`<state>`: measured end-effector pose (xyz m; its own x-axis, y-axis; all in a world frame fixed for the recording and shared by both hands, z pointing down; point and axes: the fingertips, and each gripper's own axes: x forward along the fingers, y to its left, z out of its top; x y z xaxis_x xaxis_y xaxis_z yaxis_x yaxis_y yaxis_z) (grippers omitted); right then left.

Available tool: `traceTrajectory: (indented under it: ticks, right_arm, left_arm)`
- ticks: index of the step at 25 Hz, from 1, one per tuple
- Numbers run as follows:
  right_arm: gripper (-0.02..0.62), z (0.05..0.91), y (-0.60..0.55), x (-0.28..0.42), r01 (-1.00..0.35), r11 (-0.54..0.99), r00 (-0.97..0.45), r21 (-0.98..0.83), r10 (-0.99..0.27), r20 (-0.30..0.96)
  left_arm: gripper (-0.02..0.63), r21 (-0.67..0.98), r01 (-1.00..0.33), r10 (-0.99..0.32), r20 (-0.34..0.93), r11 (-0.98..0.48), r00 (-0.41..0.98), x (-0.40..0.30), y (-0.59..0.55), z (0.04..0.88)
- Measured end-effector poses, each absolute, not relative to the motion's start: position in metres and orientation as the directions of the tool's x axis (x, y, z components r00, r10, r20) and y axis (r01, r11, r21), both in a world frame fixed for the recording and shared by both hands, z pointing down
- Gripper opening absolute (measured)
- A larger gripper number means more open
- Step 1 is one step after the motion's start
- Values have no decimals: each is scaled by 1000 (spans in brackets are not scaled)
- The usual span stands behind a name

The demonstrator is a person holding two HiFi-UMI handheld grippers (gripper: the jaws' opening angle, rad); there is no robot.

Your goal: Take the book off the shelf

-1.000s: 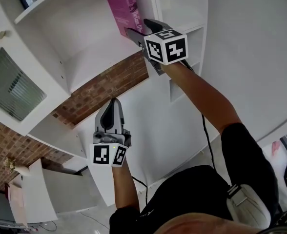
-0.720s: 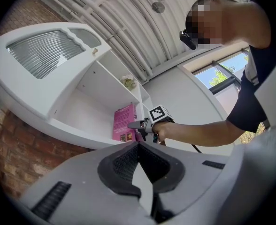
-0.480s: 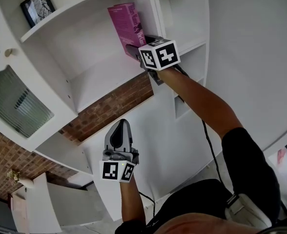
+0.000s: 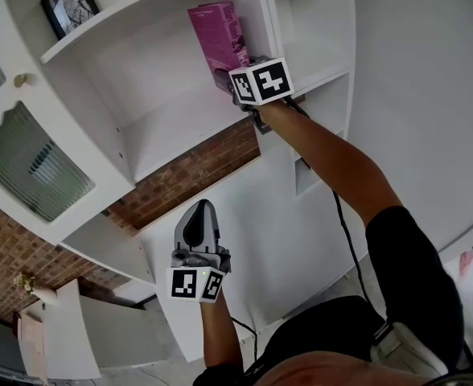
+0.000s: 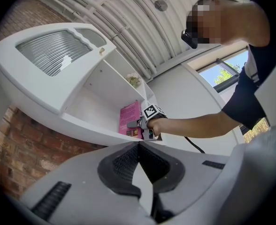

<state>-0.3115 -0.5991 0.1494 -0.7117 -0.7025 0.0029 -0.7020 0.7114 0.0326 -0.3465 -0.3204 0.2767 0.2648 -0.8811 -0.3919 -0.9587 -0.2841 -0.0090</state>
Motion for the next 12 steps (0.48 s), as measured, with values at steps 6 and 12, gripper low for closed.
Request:
traceTrajectory:
  ticks: [6, 12]
  right_arm:
    - [146, 151, -604, -309, -703, 711, -711, 17, -704, 0]
    - [143, 144, -588, -300, -687, 725, -727, 47, -684, -60]
  left_arm:
    - [-2, -5, -965, -887, -393, -263, 244, -352, -319, 276]
    - [-2, -11, -966, -887, -393, -259, 243, -347, -318, 272]
